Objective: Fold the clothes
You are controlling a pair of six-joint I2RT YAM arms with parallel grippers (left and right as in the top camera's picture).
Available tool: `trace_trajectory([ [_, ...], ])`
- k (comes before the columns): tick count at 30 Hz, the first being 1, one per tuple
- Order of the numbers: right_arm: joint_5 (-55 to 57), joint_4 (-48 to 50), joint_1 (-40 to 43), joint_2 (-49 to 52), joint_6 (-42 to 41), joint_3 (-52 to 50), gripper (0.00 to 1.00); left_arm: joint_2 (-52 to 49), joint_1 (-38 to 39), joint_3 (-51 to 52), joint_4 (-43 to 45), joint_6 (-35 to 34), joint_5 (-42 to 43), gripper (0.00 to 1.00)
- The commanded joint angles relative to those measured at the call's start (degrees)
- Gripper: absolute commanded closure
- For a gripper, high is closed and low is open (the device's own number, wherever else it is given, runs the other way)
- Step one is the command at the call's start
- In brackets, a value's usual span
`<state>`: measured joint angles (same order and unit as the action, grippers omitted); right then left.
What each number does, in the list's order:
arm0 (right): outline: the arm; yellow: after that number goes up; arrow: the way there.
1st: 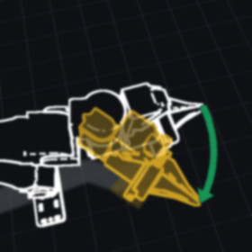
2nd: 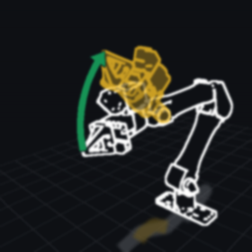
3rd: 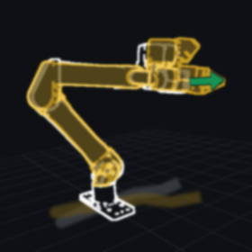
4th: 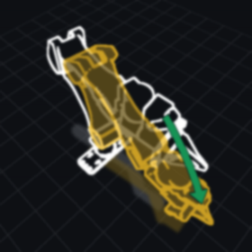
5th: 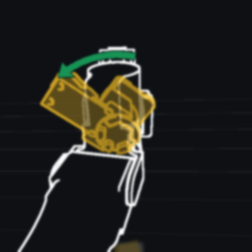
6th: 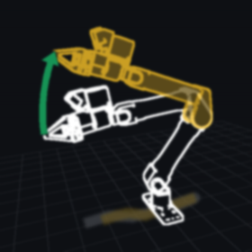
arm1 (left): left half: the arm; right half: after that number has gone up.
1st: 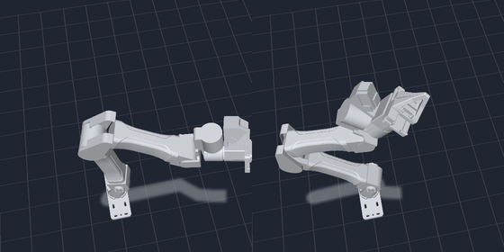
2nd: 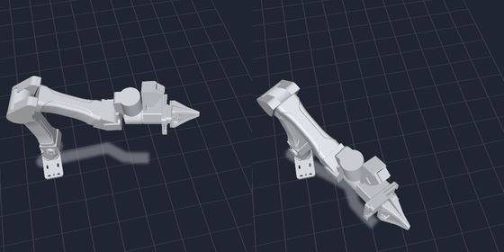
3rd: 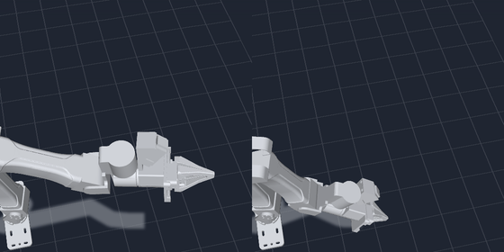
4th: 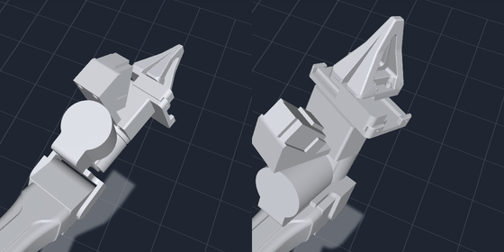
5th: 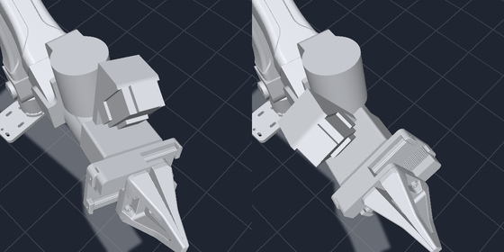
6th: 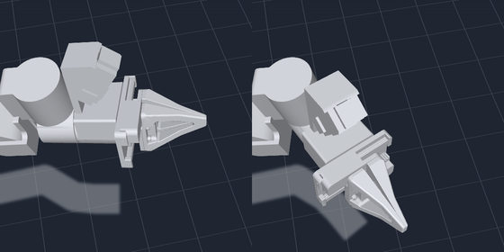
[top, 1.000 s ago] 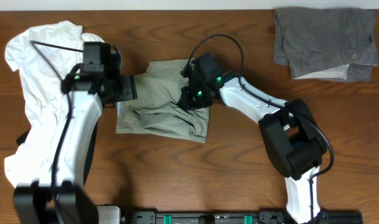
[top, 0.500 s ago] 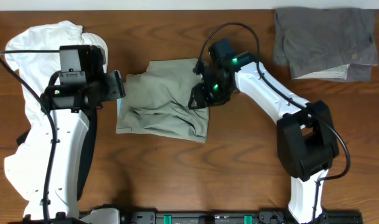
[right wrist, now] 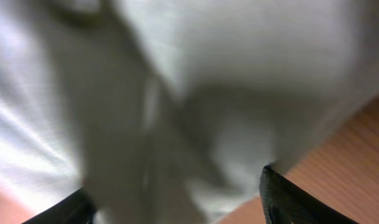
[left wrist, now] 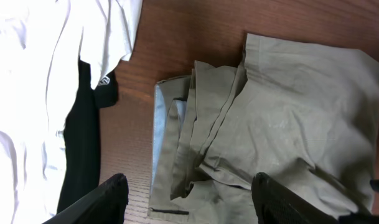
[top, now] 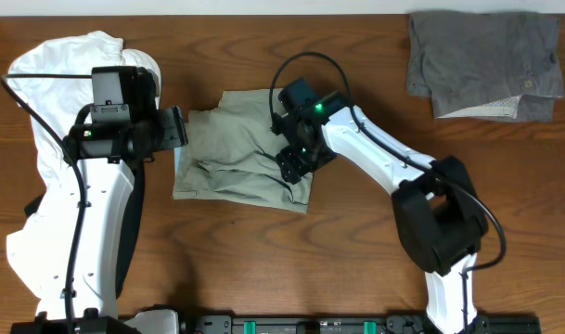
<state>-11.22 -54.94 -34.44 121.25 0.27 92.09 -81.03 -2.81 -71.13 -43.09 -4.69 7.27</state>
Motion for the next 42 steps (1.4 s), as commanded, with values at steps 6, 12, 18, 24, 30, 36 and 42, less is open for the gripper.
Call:
trace_trajectory([
  [6,7.0,2.6,5.3,5.0,1.3,0.5,0.28,-0.5,-0.2,0.0,-0.2,-0.3,-0.5,0.35],
  [12,13.3,11.3,9.4,5.5,3.3,0.5,0.28,-0.6,-0.2,0.0,-0.2,-0.3,-0.5,0.35],
  [18,20.0,27.5,13.8,5.5,3.7,0.5,0.25,-0.6,-0.2,0.0,-0.1,-0.3,-0.5,0.35],
  [24,18.3,29.5,15.7,5.2,3.7,4.8,0.19,-0.6,-0.2,0.0,0.8,-0.3,-0.5,0.35],
  [30,16.0,16.6,12.4,2.0,10.6,14.8,0.08,-0.6,-0.6,0.0,3.2,-0.3,-0.9,0.35],
  [36,9.7,6.5,5.7,0.6,17.9,19.8,0.05,-0.6,-5.0,0.0,3.5,-4.2,-0.9,0.35],
  [42,9.7,4.4,-2.9,0.7,18.0,17.3,0.01,-0.6,-11.0,0.0,3.5,-6.6,-0.9,0.34],
])
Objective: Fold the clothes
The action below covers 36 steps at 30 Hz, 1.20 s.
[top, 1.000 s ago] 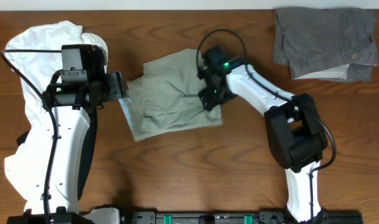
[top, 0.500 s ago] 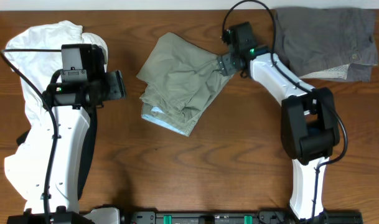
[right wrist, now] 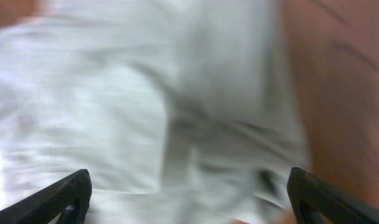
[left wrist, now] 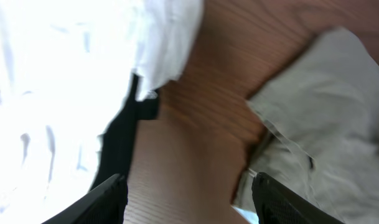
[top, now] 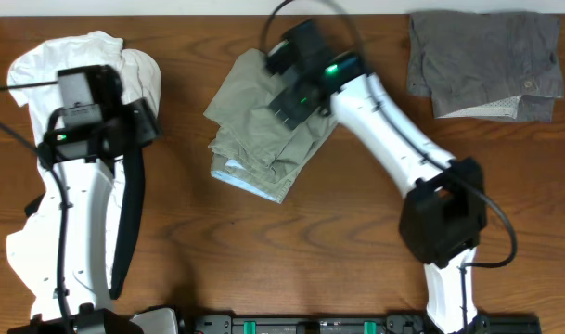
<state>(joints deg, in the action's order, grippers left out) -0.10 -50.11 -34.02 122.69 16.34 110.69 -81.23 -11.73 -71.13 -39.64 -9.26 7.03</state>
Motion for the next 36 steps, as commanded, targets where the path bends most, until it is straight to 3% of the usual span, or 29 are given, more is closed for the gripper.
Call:
trace_trajectory([
  [1,-1.4,-0.2,-4.6,-0.7,2.0,-1.9,0.01,-0.4,-2.7,0.0,0.0,-2.1,-0.7,0.34],
  [11,8.9,7.0,-14.7,1.7,3.9,-8.7,0.01,-0.4,-4.6,0.0,-0.3,-2.0,-0.7,0.34],
  [26,14.9,6.5,-18.2,10.8,10.6,-8.7,0.03,-0.4,-4.6,0.9,-1.1,-2.0,-0.7,0.34],
  [32,15.0,5.4,-18.3,11.3,12.1,-8.7,0.14,-0.4,-4.6,0.9,-1.3,-2.0,-0.7,0.34],
  [36,17.5,5.6,-17.8,12.1,12.0,-8.7,0.46,-0.4,-4.6,0.9,-1.3,-2.0,-0.7,0.34],
])
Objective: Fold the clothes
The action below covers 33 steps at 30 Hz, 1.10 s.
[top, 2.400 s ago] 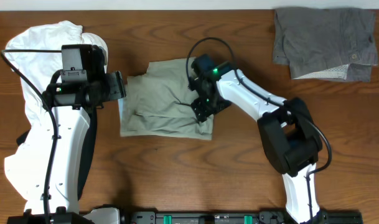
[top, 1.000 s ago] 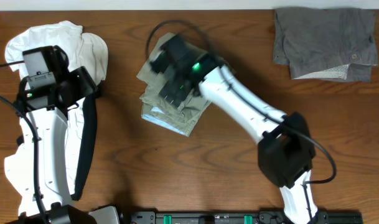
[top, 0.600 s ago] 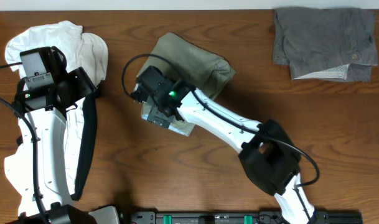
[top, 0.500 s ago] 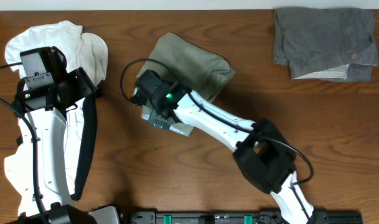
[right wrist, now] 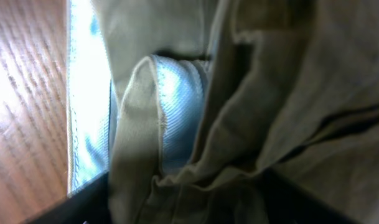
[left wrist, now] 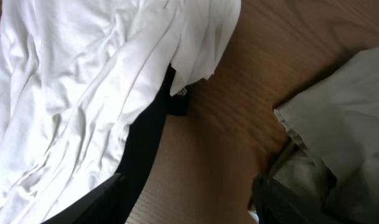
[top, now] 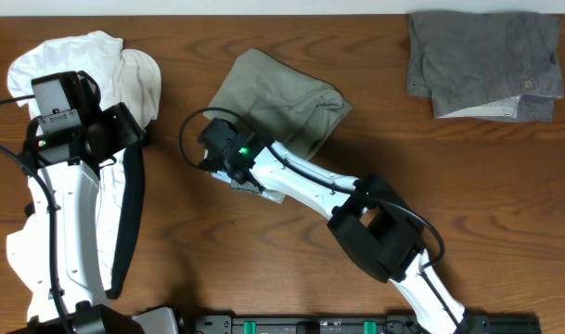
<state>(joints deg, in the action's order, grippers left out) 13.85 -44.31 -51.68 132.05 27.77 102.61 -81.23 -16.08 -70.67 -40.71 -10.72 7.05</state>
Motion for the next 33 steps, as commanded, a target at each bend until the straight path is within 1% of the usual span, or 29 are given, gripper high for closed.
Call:
trace_trajectory([
  [1,4.3,-0.2,0.0,3.0,0.3,-0.7,0.54,-0.4,-0.2,0.5,-0.3,-0.5,-0.7,0.34],
  [3,5.6,-0.2,0.5,3.0,-1.6,-0.7,0.73,-0.4,-0.2,0.5,-0.4,-0.5,-0.7,0.34],
  [4,5.9,-0.2,0.7,3.0,-2.5,-0.7,0.84,-0.4,-0.2,0.5,-0.4,-0.5,-0.7,0.34],
  [5,6.4,0.0,0.9,3.0,-4.0,-0.7,0.92,-0.4,-0.2,0.5,-0.4,-0.5,-0.7,0.34],
  [6,7.0,0.0,1.1,3.0,-5.5,-0.6,0.98,-0.4,-0.2,0.5,-0.4,-0.5,-0.7,0.34],
  [9,8.7,-0.1,1.7,2.7,-10.2,0.2,0.99,-0.4,-0.2,0.5,-0.4,-0.5,-0.7,0.34],
  [12,8.9,-1.2,2.3,1.6,-12.4,2.6,0.99,-0.4,-0.2,0.5,-0.4,-0.5,-0.7,0.34],
  [24,8.6,-3.5,6.3,-6.0,-12.2,14.3,0.99,-0.4,-0.2,0.5,-0.4,-0.5,-0.7,0.34],
  [29,3.3,-5.0,8.7,-6.5,-9.4,14.8,0.99,-0.4,-0.2,0.5,-0.4,-0.5,-0.7,0.34],
  [33,-0.8,-7.3,10.2,-6.3,-9.2,13.9,0.99,-0.4,-0.2,0.5,-0.4,-0.5,-0.7,0.34],
])
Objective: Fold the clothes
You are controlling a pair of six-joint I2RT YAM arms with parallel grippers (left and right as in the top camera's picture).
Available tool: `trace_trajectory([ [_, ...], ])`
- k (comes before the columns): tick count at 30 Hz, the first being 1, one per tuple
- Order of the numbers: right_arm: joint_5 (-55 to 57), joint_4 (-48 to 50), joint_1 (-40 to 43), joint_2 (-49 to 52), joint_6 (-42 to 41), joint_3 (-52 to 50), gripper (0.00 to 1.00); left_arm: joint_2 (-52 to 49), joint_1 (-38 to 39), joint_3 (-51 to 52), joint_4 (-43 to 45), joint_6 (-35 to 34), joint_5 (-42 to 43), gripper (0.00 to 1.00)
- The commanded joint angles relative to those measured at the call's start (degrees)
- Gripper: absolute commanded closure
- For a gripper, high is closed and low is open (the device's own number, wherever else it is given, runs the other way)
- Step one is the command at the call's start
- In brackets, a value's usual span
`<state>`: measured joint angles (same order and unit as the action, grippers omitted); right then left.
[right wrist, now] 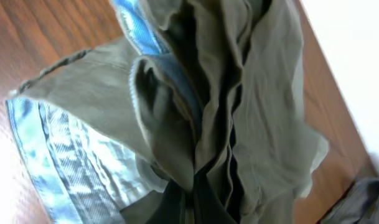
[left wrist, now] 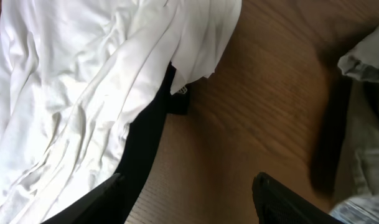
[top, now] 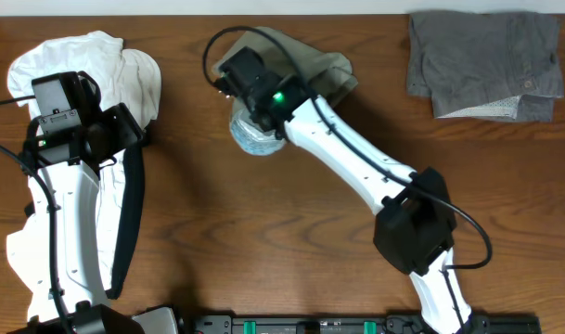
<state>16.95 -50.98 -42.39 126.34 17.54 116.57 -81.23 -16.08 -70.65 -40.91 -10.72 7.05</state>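
A khaki garment (top: 305, 60) with pale blue lining (top: 254, 137) is bunched at the far middle of the table. My right gripper (top: 251, 100) is shut on its folds, and part of it hangs lifted below the gripper. In the right wrist view the khaki layers (right wrist: 251, 106) are pinched in the right gripper (right wrist: 205, 200). My left gripper (left wrist: 188, 182) stands open above bare wood beside the crumpled white shirt (left wrist: 83, 81). The khaki garment's edge (left wrist: 369, 93) shows at the right. In the overhead view the left gripper (top: 134, 125) is at the white shirt's (top: 69, 56) right side.
A grey garment (top: 481, 60) lies folded at the far right corner. A black cloth (left wrist: 149, 137) pokes out from under the white shirt. The white shirt reaches down the table's left side under my left arm.
My right gripper was at the khaki garment's near left corner, low on the table. Now it is farther back and higher, with the garment bunched and its blue lining hanging. The left arm is unmoved.
The khaki garment lay rumpled mid-table, my right gripper on its right part and my left gripper at its left edge. Then it lay farther back and turned, and the left arm was over the white shirt. The right gripper then reached its near corner and now holds it lifted.
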Motion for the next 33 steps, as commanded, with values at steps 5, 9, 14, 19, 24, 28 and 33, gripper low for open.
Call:
trace_trajectory([
  [5,-7.4,-3.0,2.0,-0.6,2.9,-2.8,0.99,-0.4,-0.2,0.5,-0.2,-0.5,-0.7,0.34],
  [9,-7.4,-6.0,2.8,-0.6,-1.6,-4.8,0.99,-0.4,-0.2,0.5,-0.2,-0.5,-0.7,0.34],
  [14,-10.0,-12.0,5.4,-0.6,-9.7,-5.5,0.99,-0.4,-0.2,0.5,-0.1,-0.5,-0.7,0.34],
  [19,-11.4,-17.4,9.3,-0.6,-17.3,-5.6,0.99,-0.5,-0.2,0.5,-0.1,-0.6,-0.7,0.34],
  [24,-11.5,-18.7,13.4,-0.6,-21.1,-5.6,0.99,-0.5,-0.2,0.5,-0.2,-0.6,-0.7,0.34],
  [28,-14.9,-18.4,16.7,-0.6,-22.7,-5.6,0.99,-0.5,-0.2,0.5,-0.2,-0.6,-0.7,0.34],
  [33,-22.0,-18.9,18.3,-0.8,-20.4,-5.6,0.82,-0.9,-0.2,0.5,-0.2,-0.6,-0.7,0.34],
])
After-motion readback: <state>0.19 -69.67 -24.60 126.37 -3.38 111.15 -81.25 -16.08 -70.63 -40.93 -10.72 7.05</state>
